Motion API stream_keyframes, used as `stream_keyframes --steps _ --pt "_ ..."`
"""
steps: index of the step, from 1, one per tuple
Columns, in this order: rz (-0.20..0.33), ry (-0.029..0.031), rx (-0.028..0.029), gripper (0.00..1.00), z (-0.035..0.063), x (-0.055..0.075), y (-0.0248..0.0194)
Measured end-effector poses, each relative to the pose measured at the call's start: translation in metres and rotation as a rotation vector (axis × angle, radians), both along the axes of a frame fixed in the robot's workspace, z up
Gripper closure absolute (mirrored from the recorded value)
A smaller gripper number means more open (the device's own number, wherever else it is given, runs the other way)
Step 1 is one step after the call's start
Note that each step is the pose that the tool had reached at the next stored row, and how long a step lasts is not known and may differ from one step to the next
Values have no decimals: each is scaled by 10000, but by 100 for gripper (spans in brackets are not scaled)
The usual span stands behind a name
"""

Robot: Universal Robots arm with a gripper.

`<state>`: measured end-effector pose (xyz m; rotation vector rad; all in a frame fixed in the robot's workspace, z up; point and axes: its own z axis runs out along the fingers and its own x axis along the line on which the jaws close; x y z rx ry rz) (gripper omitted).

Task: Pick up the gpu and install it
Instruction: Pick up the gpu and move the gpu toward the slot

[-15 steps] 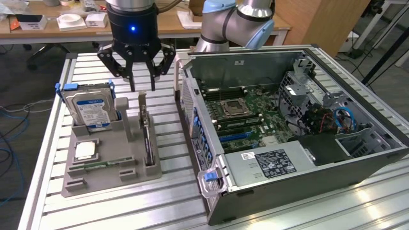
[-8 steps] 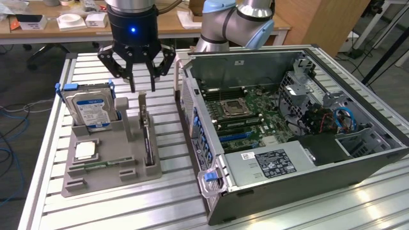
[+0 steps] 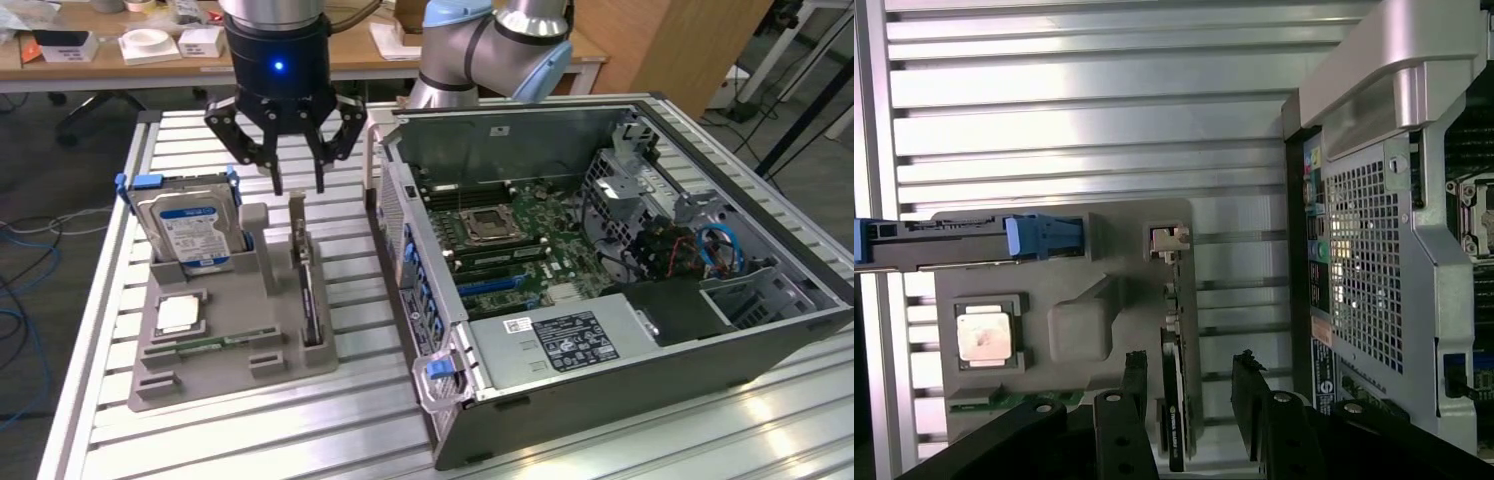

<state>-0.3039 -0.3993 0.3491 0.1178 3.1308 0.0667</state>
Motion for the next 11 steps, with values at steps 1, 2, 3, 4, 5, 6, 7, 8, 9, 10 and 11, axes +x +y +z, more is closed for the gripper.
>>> stream_keyframes --steps 1,2,3,4,5,6,7,8,9,10,11 --pt "0 0 0 53 -3 0 0" --pt "0 1 0 53 -6 0 0" --pt "0 1 -1 53 -8 0 0" --pt "-1 2 -1 53 -8 -1 0" --pt "-2 1 0 53 -10 -1 -1" --pt "-2 0 1 53 -11 -1 -2" --pt "-2 -1 1 53 -12 -1 -3" --pt "0 -1 2 53 -13 0 -6" --pt "0 -1 1 53 -15 0 -8" --pt "0 0 0 53 -15 0 -12" --pt "1 1 0 53 -16 0 -17"
